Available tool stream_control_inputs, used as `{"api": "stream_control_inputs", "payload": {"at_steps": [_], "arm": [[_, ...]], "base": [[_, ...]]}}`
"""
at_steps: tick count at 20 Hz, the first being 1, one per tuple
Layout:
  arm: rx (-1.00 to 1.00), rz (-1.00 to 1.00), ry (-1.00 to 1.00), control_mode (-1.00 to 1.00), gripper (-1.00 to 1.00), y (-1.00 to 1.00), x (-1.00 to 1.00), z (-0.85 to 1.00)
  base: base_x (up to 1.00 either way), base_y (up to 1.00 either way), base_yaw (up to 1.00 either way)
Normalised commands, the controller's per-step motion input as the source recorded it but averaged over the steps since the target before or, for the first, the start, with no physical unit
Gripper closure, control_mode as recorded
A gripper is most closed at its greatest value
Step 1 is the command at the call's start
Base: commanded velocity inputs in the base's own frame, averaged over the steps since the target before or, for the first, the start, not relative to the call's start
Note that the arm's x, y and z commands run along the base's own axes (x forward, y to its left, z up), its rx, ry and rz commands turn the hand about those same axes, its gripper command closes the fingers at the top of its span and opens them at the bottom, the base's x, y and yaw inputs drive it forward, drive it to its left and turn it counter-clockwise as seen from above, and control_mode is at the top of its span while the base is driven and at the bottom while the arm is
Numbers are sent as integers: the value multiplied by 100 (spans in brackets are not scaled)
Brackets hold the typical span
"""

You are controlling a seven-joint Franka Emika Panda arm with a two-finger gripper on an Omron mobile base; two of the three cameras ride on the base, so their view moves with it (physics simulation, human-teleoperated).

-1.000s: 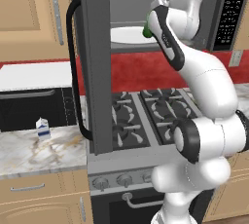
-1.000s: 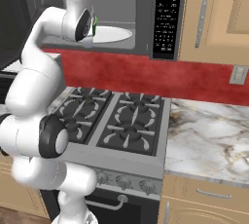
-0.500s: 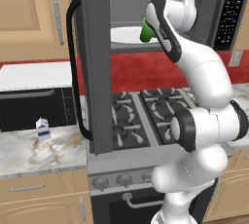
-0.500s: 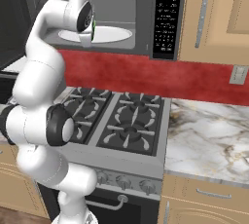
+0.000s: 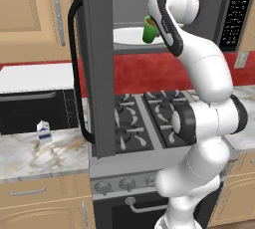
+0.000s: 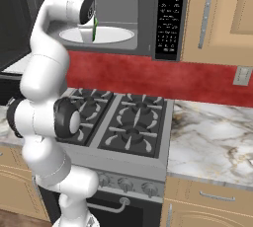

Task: Place the microwavable item in the microwave. Then, close the microwave door and press the start button.

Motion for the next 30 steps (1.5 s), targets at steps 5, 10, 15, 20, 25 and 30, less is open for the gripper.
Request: {"api": "stream_control_inputs", "payload": {"at_steps": [5, 10, 15, 20, 25, 30], "arm": [[0, 0, -9, -100, -100, 4, 4, 0], [0, 0, -16, -100, -100, 0, 0, 0], [0, 0, -21, -100, -100, 0, -3, 0], [0, 0, -33, -100, -100, 0, -56, -24], [0, 0, -39, -100, -100, 0, -70, -13], [0, 0, -28, -100, -100, 0, -71, -24]], "base": [[0, 0, 0], [0, 0, 0], [0, 0, 0], [0, 0, 0], [0, 0, 0], [0, 0, 0]]}}
